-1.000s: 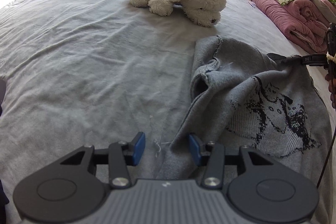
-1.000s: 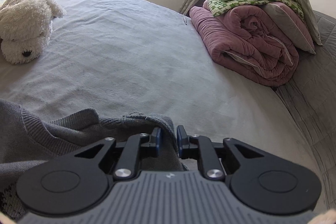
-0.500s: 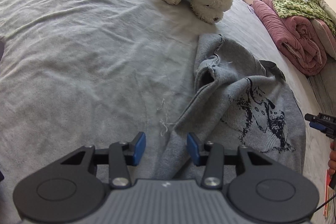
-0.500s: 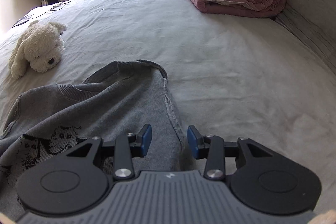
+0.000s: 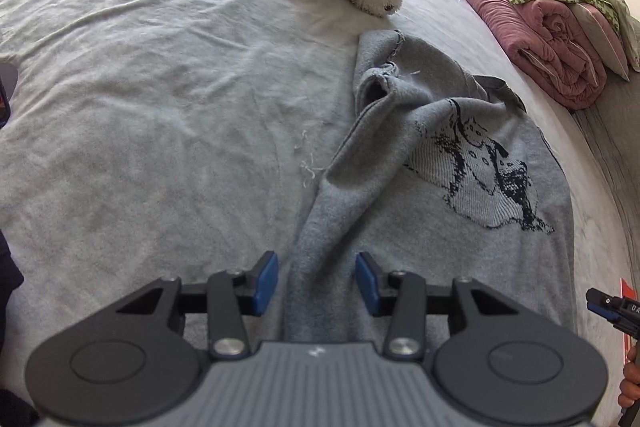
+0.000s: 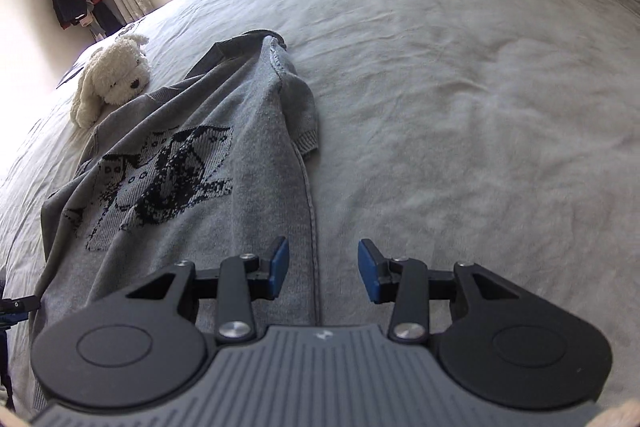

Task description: Fold clothes

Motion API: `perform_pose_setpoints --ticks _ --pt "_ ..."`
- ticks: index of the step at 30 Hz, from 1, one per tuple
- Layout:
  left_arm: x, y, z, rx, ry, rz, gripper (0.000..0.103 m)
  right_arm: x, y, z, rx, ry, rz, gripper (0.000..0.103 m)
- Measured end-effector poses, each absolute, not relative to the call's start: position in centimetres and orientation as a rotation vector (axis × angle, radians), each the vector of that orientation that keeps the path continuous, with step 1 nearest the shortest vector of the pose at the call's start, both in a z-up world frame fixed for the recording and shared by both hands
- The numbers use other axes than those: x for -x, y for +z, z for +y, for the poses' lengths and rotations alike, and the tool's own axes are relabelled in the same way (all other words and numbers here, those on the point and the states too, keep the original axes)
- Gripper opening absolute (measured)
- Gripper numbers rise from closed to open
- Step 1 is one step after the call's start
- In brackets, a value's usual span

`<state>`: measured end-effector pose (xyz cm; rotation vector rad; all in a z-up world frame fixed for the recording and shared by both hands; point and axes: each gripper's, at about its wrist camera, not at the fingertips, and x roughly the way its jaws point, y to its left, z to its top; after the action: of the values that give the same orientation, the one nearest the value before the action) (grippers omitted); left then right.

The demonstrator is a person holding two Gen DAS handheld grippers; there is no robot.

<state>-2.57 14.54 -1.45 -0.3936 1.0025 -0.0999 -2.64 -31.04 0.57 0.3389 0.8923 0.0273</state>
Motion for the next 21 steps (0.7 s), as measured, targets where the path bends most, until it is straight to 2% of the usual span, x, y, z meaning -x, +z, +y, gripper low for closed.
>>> perform_pose_setpoints --ticks 6,13,21 --pt "4.7 -1.7 14.5 0.406 -0.155 1.025 0.042 6.5 -0.1 -31.6 -0.421 0.099 0.963 0.042" --pt "7.1 -2.7 16.0 0.542 -0.234 1.069 0.038 10.2 -1.2 -32.9 -0.605 0.132 1.026 0.042" --pt "9.5 -3.9 17.0 0.660 -0.301 1.099 0.031 12.6 -3.0 -33.1 -0.806 0.174 1.017 0.044"
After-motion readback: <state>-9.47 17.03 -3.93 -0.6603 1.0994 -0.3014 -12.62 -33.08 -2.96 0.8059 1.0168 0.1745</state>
